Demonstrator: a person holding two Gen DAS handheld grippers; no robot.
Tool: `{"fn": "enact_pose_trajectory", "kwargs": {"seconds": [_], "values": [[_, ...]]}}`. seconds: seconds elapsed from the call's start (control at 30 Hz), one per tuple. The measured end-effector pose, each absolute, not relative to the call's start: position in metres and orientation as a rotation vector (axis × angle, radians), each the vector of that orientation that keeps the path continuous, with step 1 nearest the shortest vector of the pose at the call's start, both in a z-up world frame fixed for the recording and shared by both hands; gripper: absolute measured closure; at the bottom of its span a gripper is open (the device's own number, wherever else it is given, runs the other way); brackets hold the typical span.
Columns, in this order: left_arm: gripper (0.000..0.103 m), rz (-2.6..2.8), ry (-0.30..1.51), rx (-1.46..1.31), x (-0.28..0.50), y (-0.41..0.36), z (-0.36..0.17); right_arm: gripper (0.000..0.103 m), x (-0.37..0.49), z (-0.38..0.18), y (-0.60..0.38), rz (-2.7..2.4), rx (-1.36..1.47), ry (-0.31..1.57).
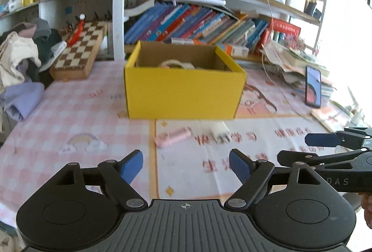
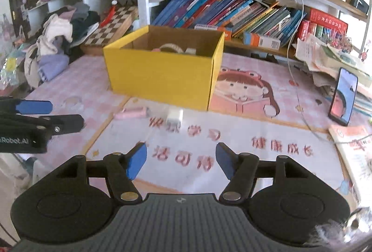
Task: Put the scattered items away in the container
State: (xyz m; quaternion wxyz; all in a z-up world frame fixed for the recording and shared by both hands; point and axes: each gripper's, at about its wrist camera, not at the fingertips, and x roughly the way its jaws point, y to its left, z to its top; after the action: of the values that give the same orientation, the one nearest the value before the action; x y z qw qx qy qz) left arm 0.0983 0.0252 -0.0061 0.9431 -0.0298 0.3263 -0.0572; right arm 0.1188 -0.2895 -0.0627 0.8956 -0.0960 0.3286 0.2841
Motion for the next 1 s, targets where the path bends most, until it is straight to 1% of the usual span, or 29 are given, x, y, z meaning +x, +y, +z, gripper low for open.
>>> {"fn": "enact_pose_trajectory", "kwargs": {"seconds": [0.2,0.53,0.6,1.0], "values": [[0.019,-0.105,0.692,-0.058,0.086,0.022,-0.009,0.038,0.111,-0.069,-0.293,0.594,-0.168,0.730],[0.018,-0.103,0.684,-0.022,0.077,0.016,-0.003,0.034,0.099,-0.067,-0.293,0.600,-0.170,0.723],[0.017,-0.102,0.683,-0.017,0.076,0.015,-0.003,0.034,0.097,-0.067,-0.293,0.597,-0.173,0.719],[0.015,-0.125,0.685,0.014,0.071,0.015,-0.002,0.034,0.089,-0.066,-0.292,0.577,-0.175,0.714]]}}
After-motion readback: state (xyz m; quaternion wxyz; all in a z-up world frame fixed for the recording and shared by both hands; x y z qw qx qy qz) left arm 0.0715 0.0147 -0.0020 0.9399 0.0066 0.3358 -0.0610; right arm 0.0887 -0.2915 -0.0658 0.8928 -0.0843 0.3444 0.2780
